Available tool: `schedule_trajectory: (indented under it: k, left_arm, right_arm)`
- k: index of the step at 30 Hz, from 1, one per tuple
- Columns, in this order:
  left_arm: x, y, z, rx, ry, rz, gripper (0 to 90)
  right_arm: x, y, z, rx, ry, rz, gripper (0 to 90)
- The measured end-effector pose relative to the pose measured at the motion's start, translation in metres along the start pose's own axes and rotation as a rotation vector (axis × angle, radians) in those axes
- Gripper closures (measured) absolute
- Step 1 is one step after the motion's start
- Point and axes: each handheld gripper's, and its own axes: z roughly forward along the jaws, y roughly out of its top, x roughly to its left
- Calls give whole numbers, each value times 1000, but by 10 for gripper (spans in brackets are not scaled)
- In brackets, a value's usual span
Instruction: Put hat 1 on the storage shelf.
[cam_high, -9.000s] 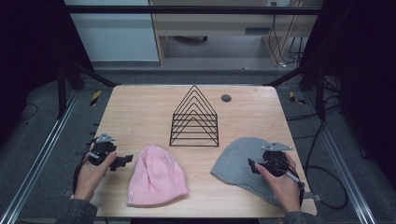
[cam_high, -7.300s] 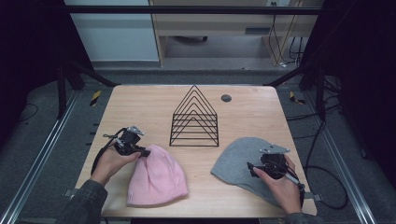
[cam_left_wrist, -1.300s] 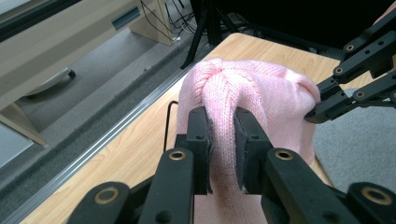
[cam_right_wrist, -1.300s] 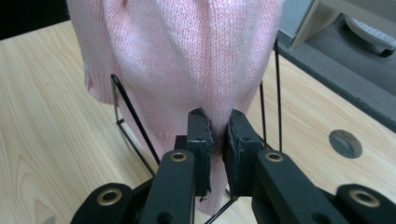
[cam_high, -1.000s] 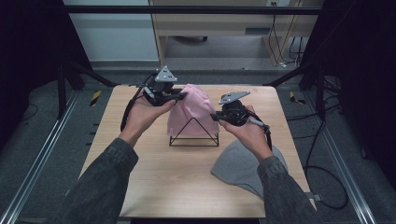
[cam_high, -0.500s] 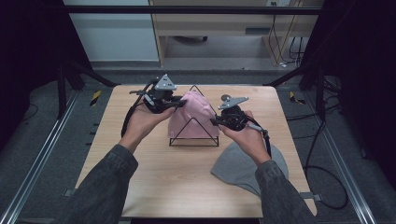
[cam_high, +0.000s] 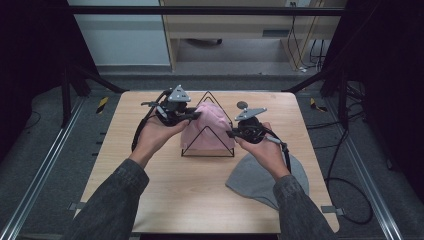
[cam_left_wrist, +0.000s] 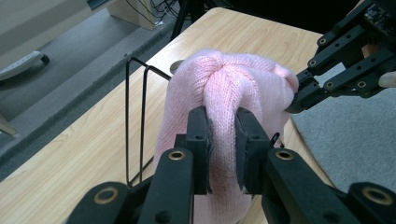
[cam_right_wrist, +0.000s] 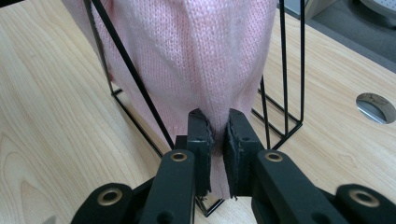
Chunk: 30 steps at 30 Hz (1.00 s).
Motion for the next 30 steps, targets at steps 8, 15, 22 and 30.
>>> schedule_trajectory:
  k: [8, 15, 22, 30]
  left_arm:
    - [-1, -4, 1, 9, -3, 2, 776]
    - [-2, -8, 5, 26, -8, 5, 772]
    - [-2, -12, 8, 37, -8, 0, 766]
    - [-3, -18, 10, 48, -12, -5, 709]
  right_arm:
    - [0, -2, 1, 5, 4, 1, 819]
    - [0, -6, 6, 22, 4, 4, 818]
    - [0, -8, 11, 41, 4, 1, 818]
    - [0, -10, 14, 65, 8, 3, 800]
